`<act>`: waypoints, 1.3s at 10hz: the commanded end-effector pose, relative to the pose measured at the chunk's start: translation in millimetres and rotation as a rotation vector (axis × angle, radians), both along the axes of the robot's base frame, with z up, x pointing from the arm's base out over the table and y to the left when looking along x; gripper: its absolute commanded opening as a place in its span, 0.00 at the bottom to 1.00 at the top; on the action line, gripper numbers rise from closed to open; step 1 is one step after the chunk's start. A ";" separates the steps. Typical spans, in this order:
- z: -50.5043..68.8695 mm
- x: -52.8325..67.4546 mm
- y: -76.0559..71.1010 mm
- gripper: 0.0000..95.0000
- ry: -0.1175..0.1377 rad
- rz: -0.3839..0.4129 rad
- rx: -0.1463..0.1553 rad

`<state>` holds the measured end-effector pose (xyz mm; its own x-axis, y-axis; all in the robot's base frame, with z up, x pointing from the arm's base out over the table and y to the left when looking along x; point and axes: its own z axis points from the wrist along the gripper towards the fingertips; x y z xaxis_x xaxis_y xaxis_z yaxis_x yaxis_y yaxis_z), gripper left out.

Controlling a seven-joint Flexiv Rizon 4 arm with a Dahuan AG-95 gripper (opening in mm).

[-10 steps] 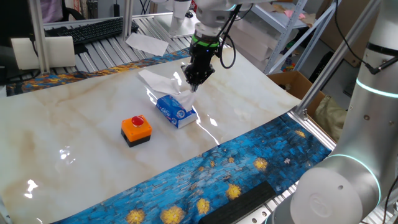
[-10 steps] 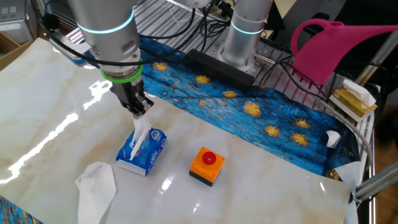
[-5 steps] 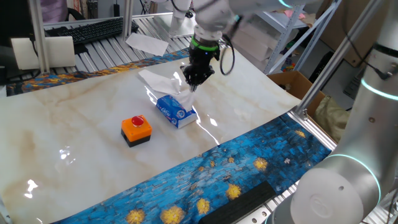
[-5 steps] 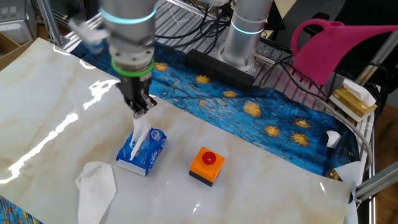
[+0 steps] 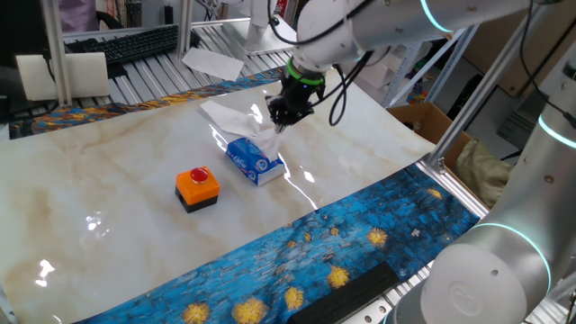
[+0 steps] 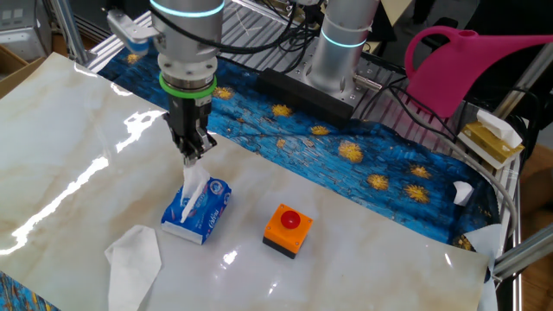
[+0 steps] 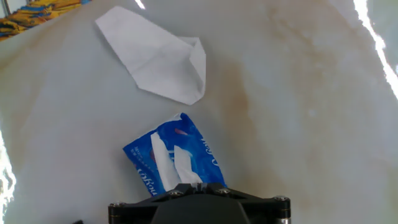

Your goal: Pull out a napkin

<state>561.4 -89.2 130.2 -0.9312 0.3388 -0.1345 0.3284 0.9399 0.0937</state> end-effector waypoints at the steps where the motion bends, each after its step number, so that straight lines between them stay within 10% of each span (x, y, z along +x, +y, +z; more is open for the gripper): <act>1: -0.6 -1.1 0.2 0.00 0.009 -0.001 0.010; 6: 31.6 0.3 5.8 0.00 0.020 -0.029 0.049; 9: 130.1 -3.0 -3.0 0.00 0.096 0.021 0.048; 13: 185.0 -1.2 -24.4 0.00 0.111 0.055 0.061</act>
<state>560.1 -109.3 302.8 -0.9533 0.3015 -0.0195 0.2972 0.9475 0.1179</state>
